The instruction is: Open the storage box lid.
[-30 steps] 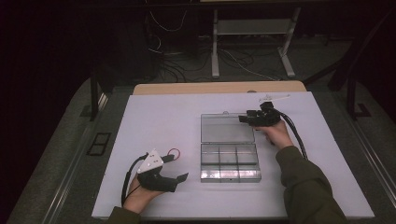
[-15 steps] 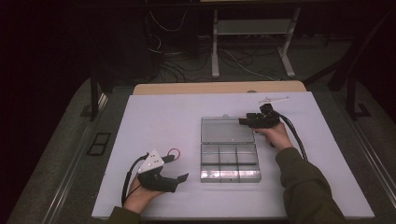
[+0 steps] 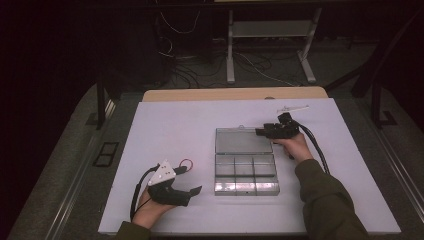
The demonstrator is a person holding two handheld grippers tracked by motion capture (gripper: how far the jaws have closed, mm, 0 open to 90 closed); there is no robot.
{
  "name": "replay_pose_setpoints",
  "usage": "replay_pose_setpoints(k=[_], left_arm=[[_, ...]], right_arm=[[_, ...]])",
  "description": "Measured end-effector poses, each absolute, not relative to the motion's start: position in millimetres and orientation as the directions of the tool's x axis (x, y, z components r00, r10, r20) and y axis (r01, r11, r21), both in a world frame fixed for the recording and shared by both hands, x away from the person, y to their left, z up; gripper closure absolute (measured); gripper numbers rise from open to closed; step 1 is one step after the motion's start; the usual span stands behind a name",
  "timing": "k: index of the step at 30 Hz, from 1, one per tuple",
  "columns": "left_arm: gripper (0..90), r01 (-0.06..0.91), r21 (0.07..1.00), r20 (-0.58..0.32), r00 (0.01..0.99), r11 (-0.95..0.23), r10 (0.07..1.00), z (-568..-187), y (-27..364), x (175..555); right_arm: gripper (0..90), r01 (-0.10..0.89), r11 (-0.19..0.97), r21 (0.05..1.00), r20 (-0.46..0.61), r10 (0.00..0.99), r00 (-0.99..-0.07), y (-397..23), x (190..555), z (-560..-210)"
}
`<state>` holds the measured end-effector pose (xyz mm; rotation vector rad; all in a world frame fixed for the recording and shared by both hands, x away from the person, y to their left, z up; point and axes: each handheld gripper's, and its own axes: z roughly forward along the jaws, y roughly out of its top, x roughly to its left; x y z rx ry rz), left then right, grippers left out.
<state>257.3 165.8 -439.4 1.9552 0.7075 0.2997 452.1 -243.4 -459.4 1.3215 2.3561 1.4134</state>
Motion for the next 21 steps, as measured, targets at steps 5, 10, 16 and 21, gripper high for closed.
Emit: replay_pose_setpoints(k=[5, 10, 16, 21], left_arm=[[14.0, 0.349, 0.875, -0.091, 0.799, -0.335, 0.595, -440, 166, 257], [14.0, 0.349, 0.875, -0.091, 0.799, -0.335, 0.594, -440, 166, 257], [14.0, 0.35, 0.873, -0.09, 0.799, -0.338, 0.594, -440, 166, 258], [14.0, 0.355, 0.872, -0.095, 0.798, -0.337, 0.596, -441, 167, 258]], right_arm=[[40.6, 0.631, 0.199, 0.75, 0.332, 0.711, -0.619, -243, 452, -462], [40.2, 0.634, 0.206, 0.746, 0.329, 0.713, -0.619, -243, 452, -463], [34.7, 0.624, 0.187, 0.758, 0.33, 0.715, -0.616, -243, 452, -460], [33.2, 0.599, 0.183, 0.779, 0.308, 0.721, -0.621, -247, 450, -450]])
